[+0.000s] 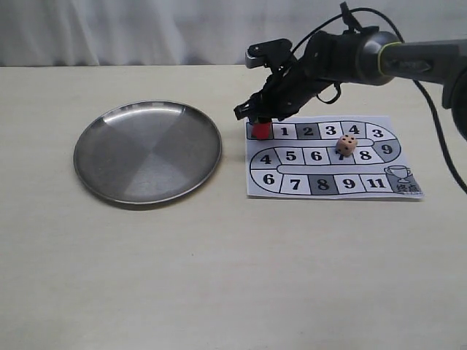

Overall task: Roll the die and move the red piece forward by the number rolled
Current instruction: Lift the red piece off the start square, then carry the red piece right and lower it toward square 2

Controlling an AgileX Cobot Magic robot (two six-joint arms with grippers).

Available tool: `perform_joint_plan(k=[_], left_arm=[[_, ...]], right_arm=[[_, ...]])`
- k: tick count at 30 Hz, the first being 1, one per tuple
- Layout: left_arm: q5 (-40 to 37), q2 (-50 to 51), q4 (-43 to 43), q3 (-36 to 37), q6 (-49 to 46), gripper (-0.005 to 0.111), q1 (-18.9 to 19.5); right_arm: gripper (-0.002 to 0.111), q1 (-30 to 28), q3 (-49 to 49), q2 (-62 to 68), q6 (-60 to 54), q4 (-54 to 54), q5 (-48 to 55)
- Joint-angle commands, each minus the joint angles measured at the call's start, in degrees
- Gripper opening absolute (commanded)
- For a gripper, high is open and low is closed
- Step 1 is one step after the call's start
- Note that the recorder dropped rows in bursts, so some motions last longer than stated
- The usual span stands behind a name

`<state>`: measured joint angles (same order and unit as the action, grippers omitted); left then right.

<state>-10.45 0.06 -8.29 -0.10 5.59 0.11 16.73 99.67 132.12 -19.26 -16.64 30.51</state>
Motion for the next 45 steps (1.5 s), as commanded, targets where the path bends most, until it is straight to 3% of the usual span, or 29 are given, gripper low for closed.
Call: perform_joint_plan(k=[1,7,15,21,37,45], left_arm=[[0.5,-0.1,0.0,0.1,0.1,0.000,-0.1],[0.5,-0.1,0.0,0.1,0.1,0.000,-0.1],[0.5,-0.1,0.0,0.1,0.1,0.000,-0.1],[0.5,-0.1,0.0,0.1,0.1,0.000,-0.1],[0.5,-0.1,0.0,0.1,0.1,0.000,-0.1],[0.5,-0.1,0.0,0.1,0.1,0.000,-0.1]], right_arm=[[0.005,-0.6,0.2,-5.4,-0.5,1.9,1.5],[0.005,-2.7,0.2,-10.6,2.2,5.0,1.9],[0.005,-3.5,-0.1,0.4,3.1,6.0,3.6],[0.005,-3.5,0.3,1.6,3.1,7.3,6.4],[0.005,-6.3,0.3,-12.8,4.0,7.7,5.9],[0.005,-9.3,0.1,-11.0,6.5,7.7,7.8]])
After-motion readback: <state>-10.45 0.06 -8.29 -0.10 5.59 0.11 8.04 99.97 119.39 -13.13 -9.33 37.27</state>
